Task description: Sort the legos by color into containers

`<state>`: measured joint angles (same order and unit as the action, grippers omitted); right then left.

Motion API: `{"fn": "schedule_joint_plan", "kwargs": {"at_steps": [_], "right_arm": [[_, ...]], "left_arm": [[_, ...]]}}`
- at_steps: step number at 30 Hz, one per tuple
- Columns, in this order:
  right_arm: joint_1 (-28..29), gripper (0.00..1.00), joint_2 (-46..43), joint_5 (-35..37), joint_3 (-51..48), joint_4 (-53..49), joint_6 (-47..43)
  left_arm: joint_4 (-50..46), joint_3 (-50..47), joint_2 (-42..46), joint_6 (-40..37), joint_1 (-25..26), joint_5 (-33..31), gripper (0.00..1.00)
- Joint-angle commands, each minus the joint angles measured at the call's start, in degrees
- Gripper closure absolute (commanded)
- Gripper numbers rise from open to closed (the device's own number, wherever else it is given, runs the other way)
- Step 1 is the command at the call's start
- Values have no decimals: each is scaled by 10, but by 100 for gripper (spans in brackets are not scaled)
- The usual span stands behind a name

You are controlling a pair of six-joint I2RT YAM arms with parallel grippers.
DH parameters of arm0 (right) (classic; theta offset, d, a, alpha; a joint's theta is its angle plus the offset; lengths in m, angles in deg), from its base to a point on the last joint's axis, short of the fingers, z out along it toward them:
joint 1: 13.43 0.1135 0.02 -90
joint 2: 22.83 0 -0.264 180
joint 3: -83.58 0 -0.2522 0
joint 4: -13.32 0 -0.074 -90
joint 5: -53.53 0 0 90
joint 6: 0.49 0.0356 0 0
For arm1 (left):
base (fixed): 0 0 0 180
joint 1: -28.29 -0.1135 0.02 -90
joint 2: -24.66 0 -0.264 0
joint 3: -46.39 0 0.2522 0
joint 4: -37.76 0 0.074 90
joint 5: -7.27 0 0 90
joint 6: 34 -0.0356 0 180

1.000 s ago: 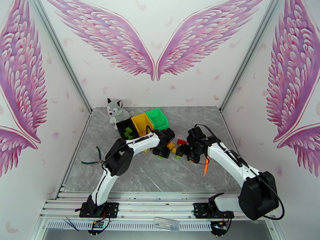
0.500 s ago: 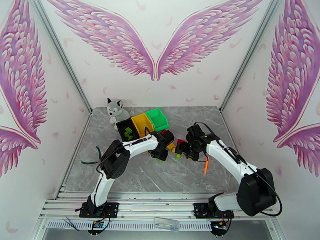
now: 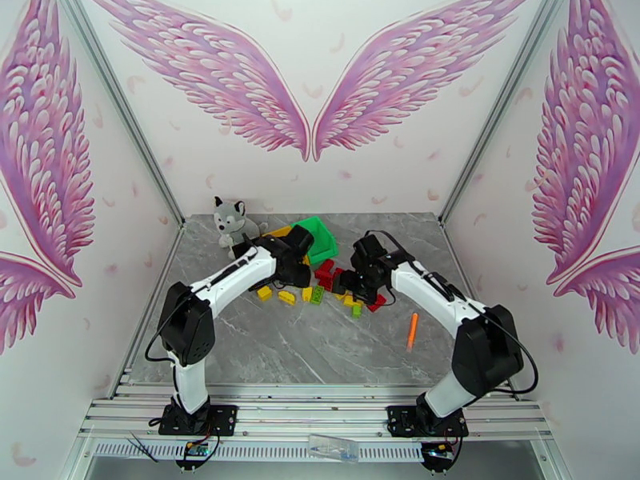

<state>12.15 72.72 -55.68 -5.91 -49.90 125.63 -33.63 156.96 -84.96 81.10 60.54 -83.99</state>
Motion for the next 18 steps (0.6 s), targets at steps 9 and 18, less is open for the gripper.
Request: {"fn": "schedule_joint_plan", "kwargs": {"at_steps": [9, 18], "right_arm": [[20, 28, 76, -16, 101, -16, -12], [6, 24, 72, 12, 85, -32, -21]], "left_arm": [[-47, 97, -79, -31, -149, -41, 72], [-56, 145, -112, -32, -149, -30, 38]]}}
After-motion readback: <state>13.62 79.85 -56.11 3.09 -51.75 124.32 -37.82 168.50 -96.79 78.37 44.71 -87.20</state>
